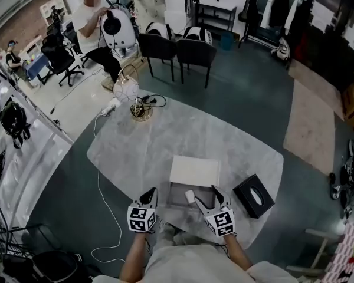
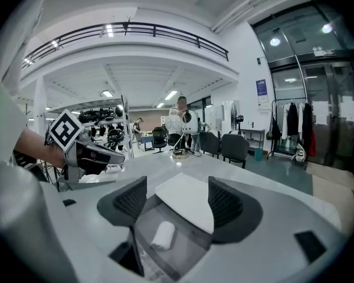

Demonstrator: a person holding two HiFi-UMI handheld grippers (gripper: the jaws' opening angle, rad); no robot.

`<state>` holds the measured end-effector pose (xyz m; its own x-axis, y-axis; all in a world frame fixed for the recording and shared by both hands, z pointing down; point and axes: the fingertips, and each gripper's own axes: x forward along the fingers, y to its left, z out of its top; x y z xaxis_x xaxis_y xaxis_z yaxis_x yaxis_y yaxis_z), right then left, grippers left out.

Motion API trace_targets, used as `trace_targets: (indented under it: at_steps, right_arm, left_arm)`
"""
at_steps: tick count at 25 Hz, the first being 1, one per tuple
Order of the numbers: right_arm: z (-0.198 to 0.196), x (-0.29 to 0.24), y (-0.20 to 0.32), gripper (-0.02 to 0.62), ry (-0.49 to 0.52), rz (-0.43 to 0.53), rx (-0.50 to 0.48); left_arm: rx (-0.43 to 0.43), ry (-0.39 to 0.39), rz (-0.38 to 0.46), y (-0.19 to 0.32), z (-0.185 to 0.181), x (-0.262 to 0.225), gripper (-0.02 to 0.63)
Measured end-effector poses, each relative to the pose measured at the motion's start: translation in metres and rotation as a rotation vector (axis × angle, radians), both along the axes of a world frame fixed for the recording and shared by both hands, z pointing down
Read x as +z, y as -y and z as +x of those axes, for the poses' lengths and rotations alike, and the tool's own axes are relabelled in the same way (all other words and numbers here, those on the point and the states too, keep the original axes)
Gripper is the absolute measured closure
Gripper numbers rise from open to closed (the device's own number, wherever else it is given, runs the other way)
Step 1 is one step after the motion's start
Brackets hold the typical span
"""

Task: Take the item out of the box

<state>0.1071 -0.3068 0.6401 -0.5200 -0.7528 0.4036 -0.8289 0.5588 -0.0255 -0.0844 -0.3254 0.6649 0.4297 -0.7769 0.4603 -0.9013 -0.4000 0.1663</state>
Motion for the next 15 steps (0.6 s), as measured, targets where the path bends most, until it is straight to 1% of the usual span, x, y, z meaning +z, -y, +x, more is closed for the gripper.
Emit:
trace_targets:
  at_steps: [7,15]
  right_arm:
    - [-0.015,0.01,-0.001,0.285,-0.02,-0.031,0.041]
    - [-0.017,0.024,-0.007,0.285,-0.044,-0.075,0.085]
  left_arm:
    - [0.049,-0.011,-0.031,0.003,-0.011,0.013,0.592]
    - [0.096,-0.025,-0.067,0.006,-0.015,0.027,0.592]
